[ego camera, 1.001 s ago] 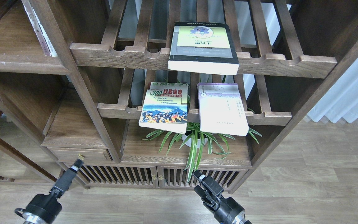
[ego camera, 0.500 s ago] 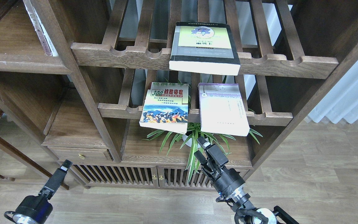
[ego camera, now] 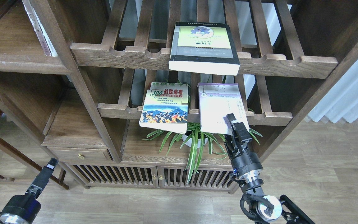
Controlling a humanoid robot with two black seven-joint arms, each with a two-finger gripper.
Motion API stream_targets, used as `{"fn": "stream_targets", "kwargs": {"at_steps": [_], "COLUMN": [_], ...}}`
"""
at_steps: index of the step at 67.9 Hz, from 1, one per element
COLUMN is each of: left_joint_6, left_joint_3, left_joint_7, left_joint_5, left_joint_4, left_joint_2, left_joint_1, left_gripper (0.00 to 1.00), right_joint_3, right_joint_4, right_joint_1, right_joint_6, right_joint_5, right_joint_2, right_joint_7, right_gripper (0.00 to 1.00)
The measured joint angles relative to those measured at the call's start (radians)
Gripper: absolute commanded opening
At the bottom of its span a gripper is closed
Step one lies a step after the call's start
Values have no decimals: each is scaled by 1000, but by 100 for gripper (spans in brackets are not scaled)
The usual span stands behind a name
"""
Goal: Organize books on shelf
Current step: 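Reach the right gripper up to the white book on the middle shelf, then grasp the white book with the right gripper and pull it down off the shelf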
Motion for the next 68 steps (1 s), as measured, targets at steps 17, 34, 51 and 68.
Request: {"fn": "stream_targets", "kwargs": {"at_steps": [17,34,51,68], "left_joint_6": [0,0,0,0], "left_joint_3": [-12,-15,-5,12], "left_joint_7": [0,1,1,28], "left_joint_5": [0,0,0,0], "left_joint_4": [30,57,58,55], "left_joint_2": [2,1,0,4], "left_joint_1": [5,1,-1,-26], "left_gripper": [100,100,100,100], "right_joint_3": [7,0,-45,-93], "right_joint_4": [-17,-13,15,19], "right_joint_1": [27,34,-74,-201], "right_joint_6": [0,0,1,1], "right_joint_5": [53,57,53,53], "right_joint_2": [0,0,0,0], "right_joint_7": [3,-3,-13,-16], "right_gripper": [5,4,4,4]}}
